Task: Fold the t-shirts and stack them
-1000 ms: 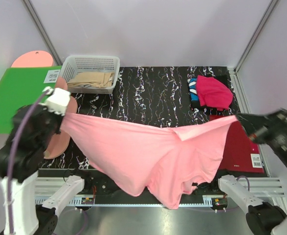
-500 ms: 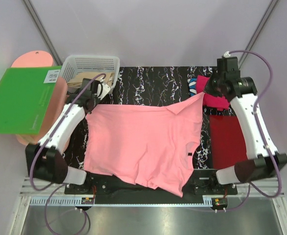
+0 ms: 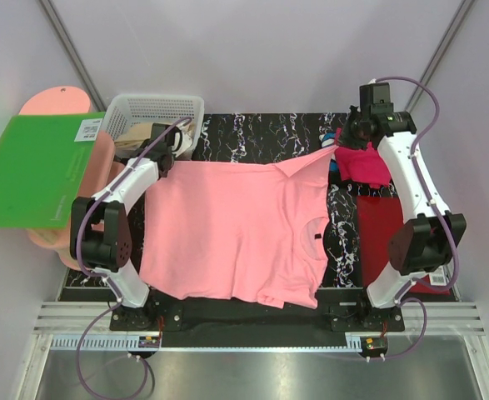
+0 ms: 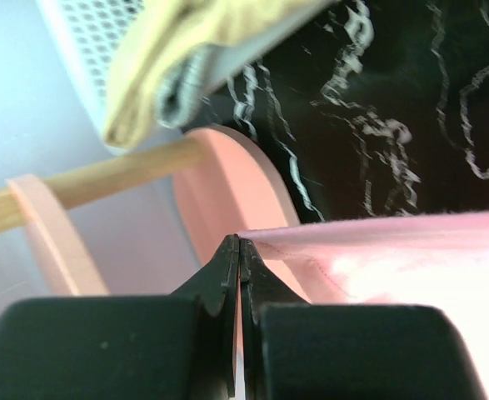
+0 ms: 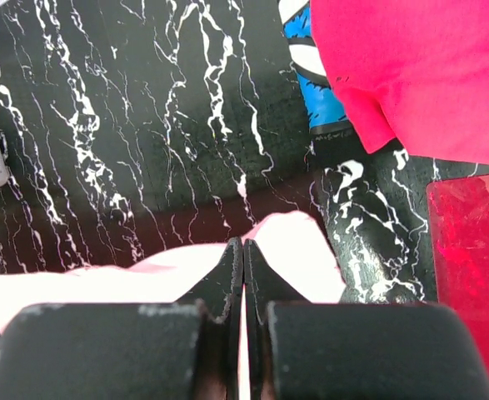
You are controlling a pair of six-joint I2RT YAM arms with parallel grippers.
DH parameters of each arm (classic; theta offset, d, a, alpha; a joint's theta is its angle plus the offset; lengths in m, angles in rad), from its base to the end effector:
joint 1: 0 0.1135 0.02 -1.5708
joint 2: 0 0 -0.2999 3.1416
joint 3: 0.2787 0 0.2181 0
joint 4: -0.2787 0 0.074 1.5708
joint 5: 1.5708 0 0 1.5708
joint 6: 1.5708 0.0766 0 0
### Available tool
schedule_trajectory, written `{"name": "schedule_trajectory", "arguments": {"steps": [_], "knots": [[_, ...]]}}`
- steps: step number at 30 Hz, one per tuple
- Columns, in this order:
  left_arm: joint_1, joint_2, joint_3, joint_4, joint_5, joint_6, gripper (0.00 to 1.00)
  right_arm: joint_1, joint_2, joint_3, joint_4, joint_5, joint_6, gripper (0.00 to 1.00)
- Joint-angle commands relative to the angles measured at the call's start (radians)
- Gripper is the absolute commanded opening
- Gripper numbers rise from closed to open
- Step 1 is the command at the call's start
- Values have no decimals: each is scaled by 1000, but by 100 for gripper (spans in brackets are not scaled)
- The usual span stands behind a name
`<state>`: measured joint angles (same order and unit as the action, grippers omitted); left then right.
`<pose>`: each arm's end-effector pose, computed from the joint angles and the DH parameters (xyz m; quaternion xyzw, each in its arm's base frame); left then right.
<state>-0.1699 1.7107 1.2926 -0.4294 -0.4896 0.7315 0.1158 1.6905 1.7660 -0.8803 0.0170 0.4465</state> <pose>0.3723 -0.0273 0.2740 0.3181 0.8542 0.3129 0.2670 0.3625 0.0409 0.3784 0.1558 0.9143 0.0961 0.3612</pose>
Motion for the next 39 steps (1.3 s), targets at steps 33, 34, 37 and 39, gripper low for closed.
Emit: {"name": "schedule_trajectory", "arguments": {"steps": [33,34,37,39], "knots": [[64,-246,-351,182,22,109,0,48,-283,-318,10,-160,73,0],[63,-252,-361,185,23,109,0,53,-305,-345,9,-163,78,0],[63,-273,-398,188,29,105,0,65,-377,-466,9,-166,89,0],[64,-286,-420,190,31,106,0,70,-416,-509,10,-163,98,0]]}}
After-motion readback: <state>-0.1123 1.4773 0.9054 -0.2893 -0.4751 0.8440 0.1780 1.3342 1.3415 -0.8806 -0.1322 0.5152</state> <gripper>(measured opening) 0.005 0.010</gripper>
